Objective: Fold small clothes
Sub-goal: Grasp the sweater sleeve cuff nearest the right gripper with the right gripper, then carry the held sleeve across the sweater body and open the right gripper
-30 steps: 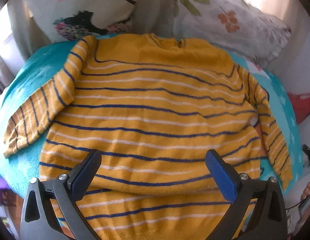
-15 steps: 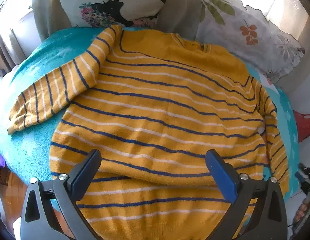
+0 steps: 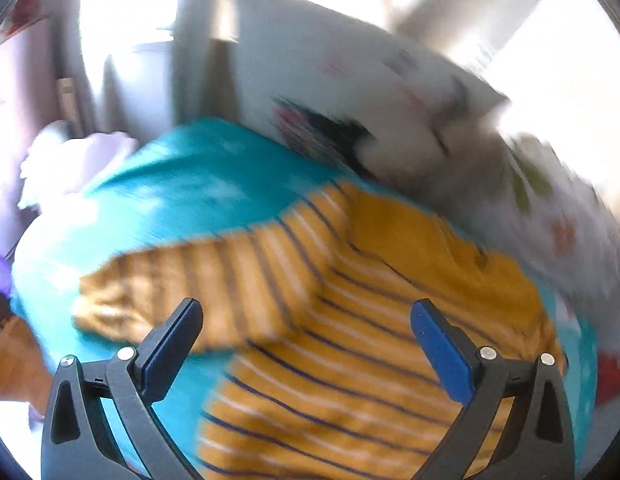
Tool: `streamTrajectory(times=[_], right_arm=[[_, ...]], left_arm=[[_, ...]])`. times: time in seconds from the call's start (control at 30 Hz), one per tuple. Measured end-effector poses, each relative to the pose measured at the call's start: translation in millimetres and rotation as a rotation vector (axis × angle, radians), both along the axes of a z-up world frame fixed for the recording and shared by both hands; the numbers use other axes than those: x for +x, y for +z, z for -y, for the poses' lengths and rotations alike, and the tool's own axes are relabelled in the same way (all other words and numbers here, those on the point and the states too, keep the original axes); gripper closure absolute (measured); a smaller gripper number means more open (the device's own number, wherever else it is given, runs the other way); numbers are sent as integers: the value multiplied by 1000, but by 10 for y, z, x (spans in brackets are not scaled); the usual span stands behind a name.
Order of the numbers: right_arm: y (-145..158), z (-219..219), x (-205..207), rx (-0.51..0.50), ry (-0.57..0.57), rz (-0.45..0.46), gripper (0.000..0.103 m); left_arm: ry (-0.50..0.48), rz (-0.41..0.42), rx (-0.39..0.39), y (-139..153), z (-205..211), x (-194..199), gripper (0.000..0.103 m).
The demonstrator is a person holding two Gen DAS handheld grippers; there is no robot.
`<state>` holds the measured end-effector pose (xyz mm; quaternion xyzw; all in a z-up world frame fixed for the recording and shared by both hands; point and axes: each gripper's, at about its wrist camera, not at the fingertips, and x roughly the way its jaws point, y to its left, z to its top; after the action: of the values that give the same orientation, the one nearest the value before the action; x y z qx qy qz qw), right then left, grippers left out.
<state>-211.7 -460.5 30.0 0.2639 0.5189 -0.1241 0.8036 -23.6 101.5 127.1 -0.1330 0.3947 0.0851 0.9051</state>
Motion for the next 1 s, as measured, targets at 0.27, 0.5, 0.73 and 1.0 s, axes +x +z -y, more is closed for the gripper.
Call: streamTrajectory(times=[0.27,0.5,0.73,1.0], right_arm=[[616,792,-99,-130,-213,70,93],[1251,1177,189,-205,-323,137,93],[1583,-165,1243,-111,-21,221,93],[1135,-2418,2528,79,368,194,93]], left_arm=[[252,-7,216,228,-1323,-260,0],[397,-12,179,208,-2207,-679,0],[311,-50,61,-71,-2246,-755,0],[219,-83,-26,-331,-2293,-686,0]])
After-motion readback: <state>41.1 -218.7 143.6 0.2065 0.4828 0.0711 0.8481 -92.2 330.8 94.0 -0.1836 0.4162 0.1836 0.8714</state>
